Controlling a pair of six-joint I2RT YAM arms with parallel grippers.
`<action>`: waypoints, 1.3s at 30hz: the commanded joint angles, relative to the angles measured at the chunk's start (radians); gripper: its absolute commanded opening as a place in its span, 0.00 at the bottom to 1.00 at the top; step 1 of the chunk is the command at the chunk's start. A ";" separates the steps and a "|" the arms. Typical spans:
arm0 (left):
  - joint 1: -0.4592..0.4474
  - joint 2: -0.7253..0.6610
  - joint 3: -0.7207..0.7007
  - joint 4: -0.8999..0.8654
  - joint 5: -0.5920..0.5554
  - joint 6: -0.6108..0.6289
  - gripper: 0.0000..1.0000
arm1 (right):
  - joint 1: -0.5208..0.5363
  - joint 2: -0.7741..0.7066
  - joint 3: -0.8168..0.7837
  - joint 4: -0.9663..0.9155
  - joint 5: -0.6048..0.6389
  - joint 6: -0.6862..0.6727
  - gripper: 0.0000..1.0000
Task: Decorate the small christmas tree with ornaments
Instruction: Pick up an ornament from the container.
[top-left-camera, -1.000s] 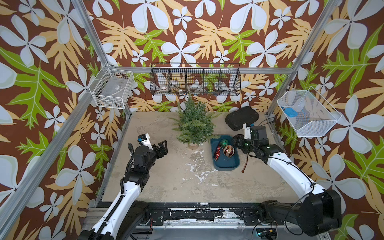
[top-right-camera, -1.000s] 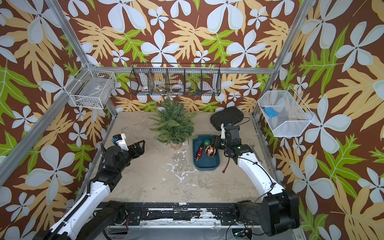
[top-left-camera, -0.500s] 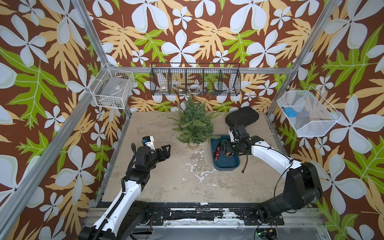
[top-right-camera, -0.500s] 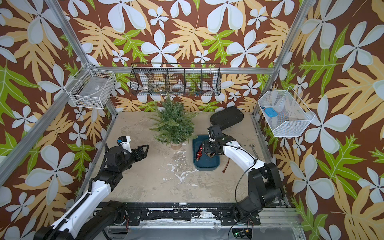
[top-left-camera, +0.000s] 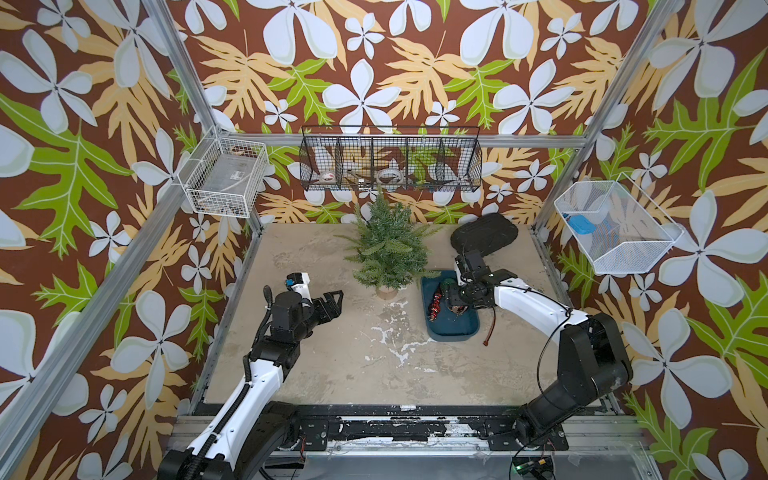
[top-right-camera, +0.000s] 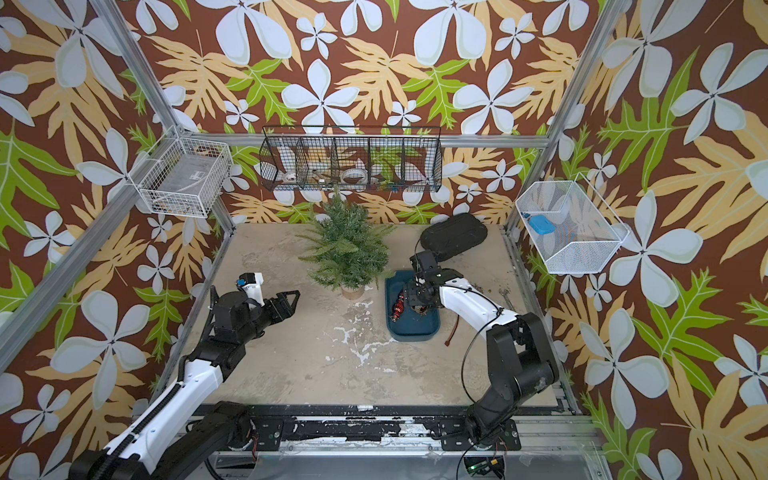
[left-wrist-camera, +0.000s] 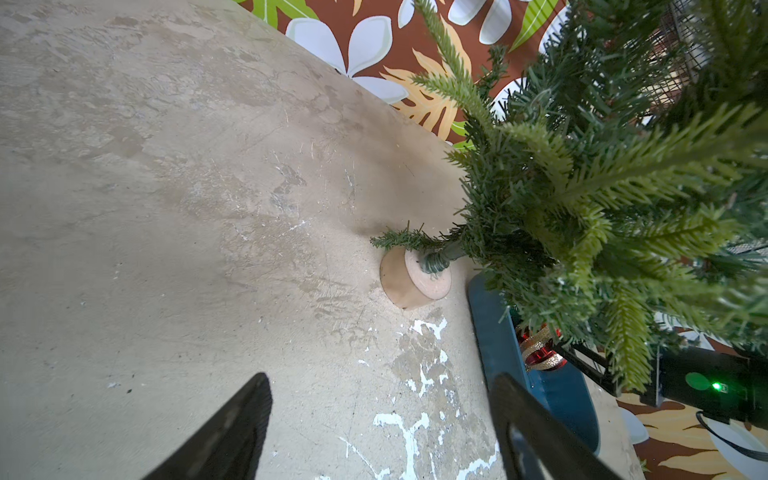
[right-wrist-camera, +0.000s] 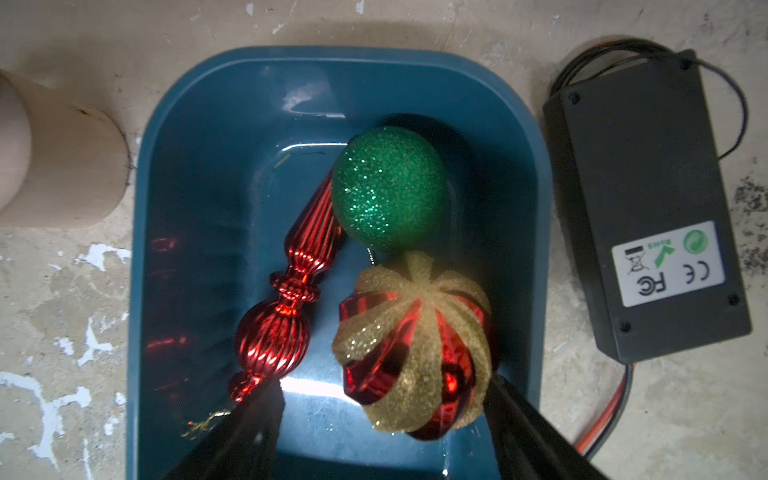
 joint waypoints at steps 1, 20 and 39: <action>0.002 0.001 -0.001 0.004 0.012 -0.010 0.85 | 0.002 0.010 0.007 -0.012 0.024 -0.012 0.79; 0.003 0.005 -0.012 0.017 0.018 -0.021 0.85 | 0.003 0.121 0.021 0.028 0.004 -0.019 0.80; 0.004 0.002 -0.029 0.033 0.022 -0.038 0.84 | -0.003 0.162 0.035 0.065 -0.009 -0.022 0.75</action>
